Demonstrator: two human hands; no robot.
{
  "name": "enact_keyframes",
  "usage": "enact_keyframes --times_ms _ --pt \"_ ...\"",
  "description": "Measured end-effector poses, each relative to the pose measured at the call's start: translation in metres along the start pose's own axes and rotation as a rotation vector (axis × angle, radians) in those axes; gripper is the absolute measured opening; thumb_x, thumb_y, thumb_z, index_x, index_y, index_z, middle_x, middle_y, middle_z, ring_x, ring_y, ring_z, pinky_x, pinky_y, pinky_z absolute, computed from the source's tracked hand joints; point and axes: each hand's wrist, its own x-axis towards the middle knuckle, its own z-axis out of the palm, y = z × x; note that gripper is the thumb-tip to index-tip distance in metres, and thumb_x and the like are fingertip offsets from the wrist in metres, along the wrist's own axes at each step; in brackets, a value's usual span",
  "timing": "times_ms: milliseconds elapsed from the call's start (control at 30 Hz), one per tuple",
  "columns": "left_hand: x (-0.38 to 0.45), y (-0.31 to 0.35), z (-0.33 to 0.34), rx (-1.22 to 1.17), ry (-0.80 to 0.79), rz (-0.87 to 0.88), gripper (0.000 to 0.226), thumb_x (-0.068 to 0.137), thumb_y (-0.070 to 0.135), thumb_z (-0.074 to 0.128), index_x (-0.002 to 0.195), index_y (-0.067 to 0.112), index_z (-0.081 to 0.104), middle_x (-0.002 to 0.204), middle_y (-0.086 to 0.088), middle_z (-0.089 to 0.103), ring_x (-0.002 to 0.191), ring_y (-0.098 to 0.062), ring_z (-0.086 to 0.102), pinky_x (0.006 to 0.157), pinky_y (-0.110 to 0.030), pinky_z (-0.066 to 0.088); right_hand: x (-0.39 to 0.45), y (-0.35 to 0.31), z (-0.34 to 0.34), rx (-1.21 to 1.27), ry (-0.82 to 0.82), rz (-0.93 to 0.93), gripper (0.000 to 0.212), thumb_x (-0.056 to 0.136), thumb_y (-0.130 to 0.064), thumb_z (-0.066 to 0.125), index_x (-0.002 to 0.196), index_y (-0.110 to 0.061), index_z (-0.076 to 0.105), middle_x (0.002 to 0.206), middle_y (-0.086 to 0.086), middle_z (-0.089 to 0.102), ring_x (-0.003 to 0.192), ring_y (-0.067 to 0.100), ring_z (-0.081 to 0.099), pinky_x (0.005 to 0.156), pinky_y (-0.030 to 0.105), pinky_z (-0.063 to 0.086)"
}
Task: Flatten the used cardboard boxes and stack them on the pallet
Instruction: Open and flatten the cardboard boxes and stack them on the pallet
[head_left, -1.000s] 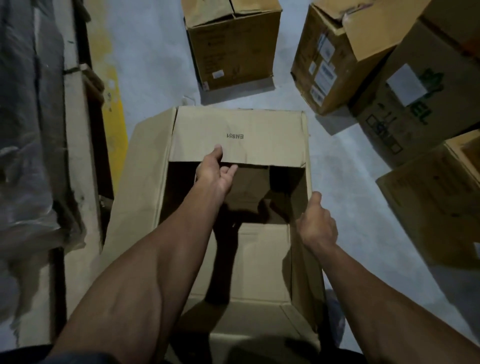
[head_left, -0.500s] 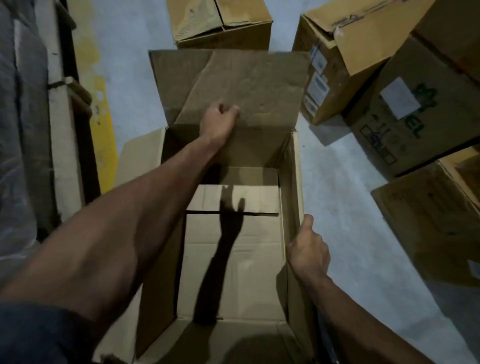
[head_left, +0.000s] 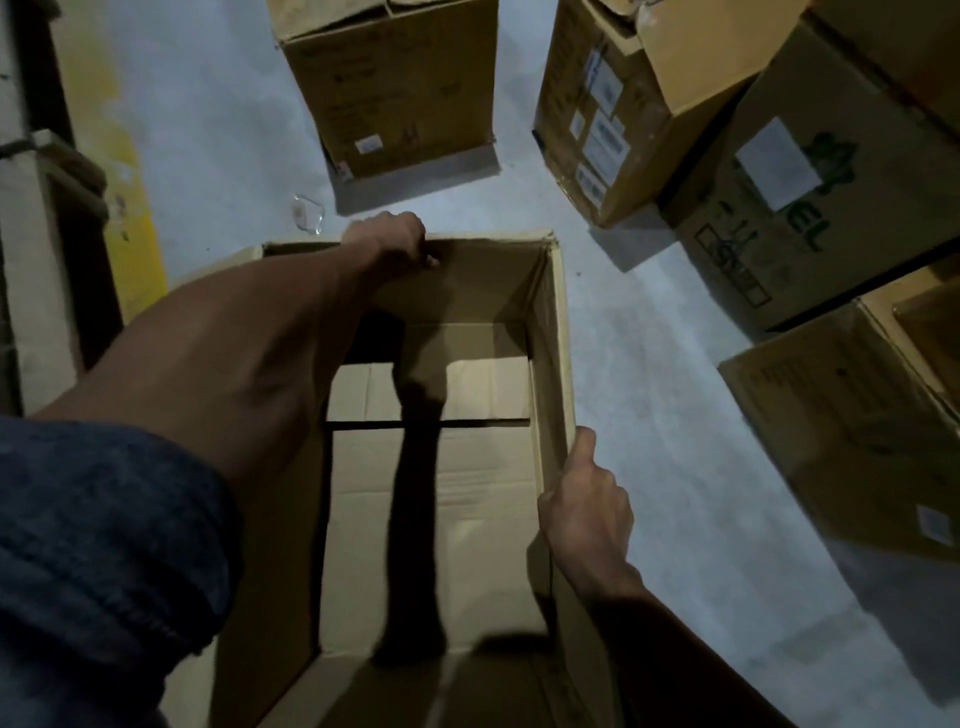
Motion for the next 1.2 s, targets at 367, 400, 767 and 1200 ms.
enact_keyframes --times_ms 367,400,767,1200 --pt "-0.084 -0.013 0.01 -0.111 0.296 -0.028 0.063 0.097 0.037 0.054 0.152 0.018 0.029 0.161 -0.011 0.025 0.148 -0.033 0.021 0.12 -0.049 0.016 0.002 0.007 -0.004 -0.017 0.014 -0.008 0.044 0.096 -0.007 0.053 0.135 -0.015 0.033 0.105 0.014 0.066 0.088 0.031 0.063 0.07 0.037 0.046" --pt "-0.099 -0.022 0.017 -0.117 0.305 -0.078 0.066 0.096 0.036 0.053 0.154 0.017 0.026 0.163 -0.011 0.02 0.15 -0.032 0.015 0.122 -0.05 0.012 0.002 0.006 -0.003 -0.019 0.016 -0.01 0.044 0.096 -0.007 0.053 0.135 -0.014 0.033 0.105 0.014 0.066 0.089 0.031 0.064 0.07 0.036 0.046" --pt "-0.263 -0.097 0.116 -0.493 0.058 -0.671 0.071 0.089 0.032 0.068 0.143 0.004 0.032 0.146 -0.022 0.042 0.131 -0.043 0.043 0.103 -0.055 0.043 -0.004 0.008 -0.009 0.009 0.025 0.03 0.043 0.097 -0.011 0.055 0.135 -0.014 0.036 0.111 0.02 0.063 0.1 0.04 0.062 0.081 0.042 0.048" --pt "-0.296 -0.09 0.13 -0.676 0.026 -0.66 0.028 0.094 0.019 0.065 0.109 -0.005 0.065 0.11 -0.027 0.067 0.105 -0.043 0.063 0.088 -0.047 0.054 -0.029 0.024 -0.01 0.154 -0.071 0.069 0.049 0.098 -0.015 0.059 0.144 -0.014 0.044 0.128 0.018 0.061 0.115 0.039 0.059 0.091 0.04 0.048"
